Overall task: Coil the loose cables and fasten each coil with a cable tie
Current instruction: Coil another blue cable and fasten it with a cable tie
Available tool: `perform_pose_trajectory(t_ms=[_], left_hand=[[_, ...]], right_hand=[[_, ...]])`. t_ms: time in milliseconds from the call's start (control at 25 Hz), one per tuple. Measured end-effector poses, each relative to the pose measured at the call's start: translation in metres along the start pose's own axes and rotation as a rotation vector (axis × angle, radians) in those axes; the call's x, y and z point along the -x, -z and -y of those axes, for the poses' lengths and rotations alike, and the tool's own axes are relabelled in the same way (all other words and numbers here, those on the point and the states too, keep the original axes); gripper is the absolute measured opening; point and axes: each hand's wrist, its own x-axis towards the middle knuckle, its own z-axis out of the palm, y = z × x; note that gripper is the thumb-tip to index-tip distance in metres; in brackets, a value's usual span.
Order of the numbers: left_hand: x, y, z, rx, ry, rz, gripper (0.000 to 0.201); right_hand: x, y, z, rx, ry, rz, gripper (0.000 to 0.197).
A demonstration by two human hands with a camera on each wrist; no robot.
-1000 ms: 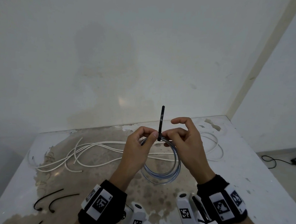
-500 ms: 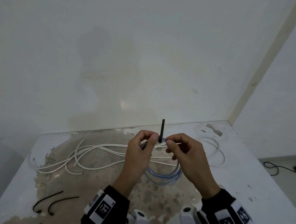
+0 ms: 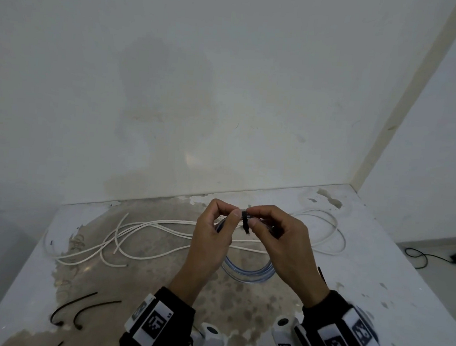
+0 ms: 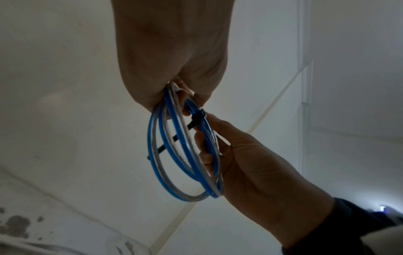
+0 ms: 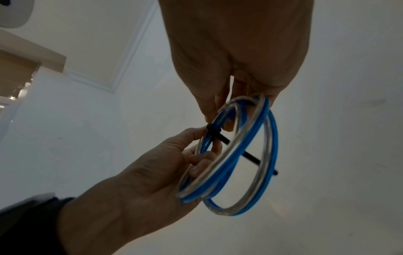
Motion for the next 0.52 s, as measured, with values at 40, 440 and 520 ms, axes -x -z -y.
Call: perform_pose_trajectory(t_ms=[40, 440, 520], left_hand=[[0.0010, -0.0007, -0.0012, 0.012, -0.002, 0.011, 0.015], [-0.0004, -0.0018, -0.0005, -0.020, 0.005, 0.001, 0.010], [0.0002, -0.0024, -0.0011, -0.020, -0.002, 0.001, 0.009]], right_hand=[[0.0002, -0.0003, -0.0003, -0.016, 0.003, 0.002, 0.017], [-0.0014, 0.0005, -0.0047, 0.035, 0.038, 0.016, 0.016], [-0.0013, 0.0008, -0.0036, 0.053, 0.049, -0.006, 0.012]])
